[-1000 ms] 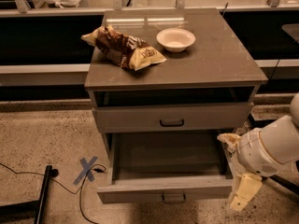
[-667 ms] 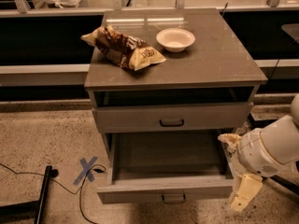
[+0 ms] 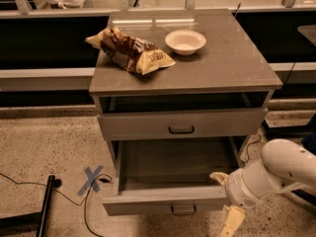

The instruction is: Close middle drawer

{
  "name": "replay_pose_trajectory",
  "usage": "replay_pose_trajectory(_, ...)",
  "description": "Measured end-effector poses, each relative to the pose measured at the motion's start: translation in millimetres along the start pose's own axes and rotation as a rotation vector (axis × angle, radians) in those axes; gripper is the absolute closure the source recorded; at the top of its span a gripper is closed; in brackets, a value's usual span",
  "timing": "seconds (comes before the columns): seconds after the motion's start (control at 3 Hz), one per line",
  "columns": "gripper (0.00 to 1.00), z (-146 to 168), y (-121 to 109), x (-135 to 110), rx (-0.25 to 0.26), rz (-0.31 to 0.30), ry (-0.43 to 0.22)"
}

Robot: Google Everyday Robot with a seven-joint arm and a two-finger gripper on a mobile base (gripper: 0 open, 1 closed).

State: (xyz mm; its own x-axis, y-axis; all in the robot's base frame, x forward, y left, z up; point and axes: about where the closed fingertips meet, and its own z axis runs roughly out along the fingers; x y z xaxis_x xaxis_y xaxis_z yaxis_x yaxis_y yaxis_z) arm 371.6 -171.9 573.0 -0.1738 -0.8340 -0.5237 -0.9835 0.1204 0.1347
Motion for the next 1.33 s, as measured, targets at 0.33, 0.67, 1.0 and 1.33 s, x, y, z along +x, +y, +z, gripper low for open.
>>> replay_pose_trajectory(0.33, 0.0, 0, 0, 0, 0.0, -0.001, 0.001)
replay_pose_trajectory(0.67, 0.0, 6, 1, 14, 0.031, -0.057, -0.006)
replay_pose_trajectory(1.0, 0.0, 23, 9, 57, 0.051, -0.139, -0.021)
replay_pose_trajectory(1.33, 0.0, 30, 13, 60, 0.039, -0.207, -0.031)
